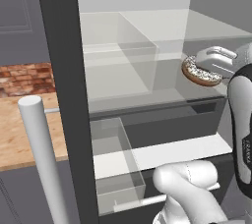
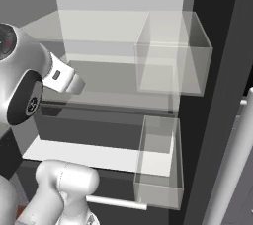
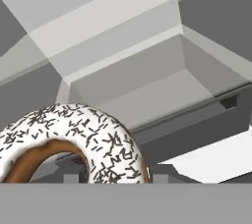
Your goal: Take the donut and cupcake from the fridge and place them on the empty tray on the dining counter.
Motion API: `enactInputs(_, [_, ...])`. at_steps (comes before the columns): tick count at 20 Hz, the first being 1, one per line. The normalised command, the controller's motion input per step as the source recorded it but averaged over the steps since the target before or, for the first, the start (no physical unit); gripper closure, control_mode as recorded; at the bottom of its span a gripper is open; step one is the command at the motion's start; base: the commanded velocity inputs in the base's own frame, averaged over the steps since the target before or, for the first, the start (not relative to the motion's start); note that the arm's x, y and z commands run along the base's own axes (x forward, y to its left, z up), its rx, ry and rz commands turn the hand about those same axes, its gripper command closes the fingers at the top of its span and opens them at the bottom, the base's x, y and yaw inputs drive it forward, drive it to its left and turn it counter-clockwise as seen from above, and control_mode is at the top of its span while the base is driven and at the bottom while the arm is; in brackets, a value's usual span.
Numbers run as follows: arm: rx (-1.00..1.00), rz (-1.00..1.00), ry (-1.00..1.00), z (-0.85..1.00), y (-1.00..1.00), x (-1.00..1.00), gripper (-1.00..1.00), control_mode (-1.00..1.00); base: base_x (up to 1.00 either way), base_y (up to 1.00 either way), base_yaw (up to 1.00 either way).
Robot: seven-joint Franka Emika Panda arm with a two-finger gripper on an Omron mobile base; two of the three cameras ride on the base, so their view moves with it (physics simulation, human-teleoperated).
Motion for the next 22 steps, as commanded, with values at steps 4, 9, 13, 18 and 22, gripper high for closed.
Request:
enactInputs(4, [0.0,0.0,0.0,-0.02,0.0,-0.21,1.0,1.0,-0.7,0.07,0.0])
enactInputs(9, [0.0,0.0,0.0,0.0,0.0,0.0,1.0,1.0,-1.0,0.0,0.0])
enactInputs(13, [0.0,0.0,0.0,0.0,0.0,0.0,1.0,1.0,-1.0,0.04,-0.12])
enactInputs(18, [0.0,0.0,0.0,0.0,0.0,0.0,1.0,1.0,-0.16,0.01,-0.95])
enactInputs(22, [0.0,0.0,0.0,0.0,0.0,0.0,1.0,1.0,0.0,0.0,-1.0])
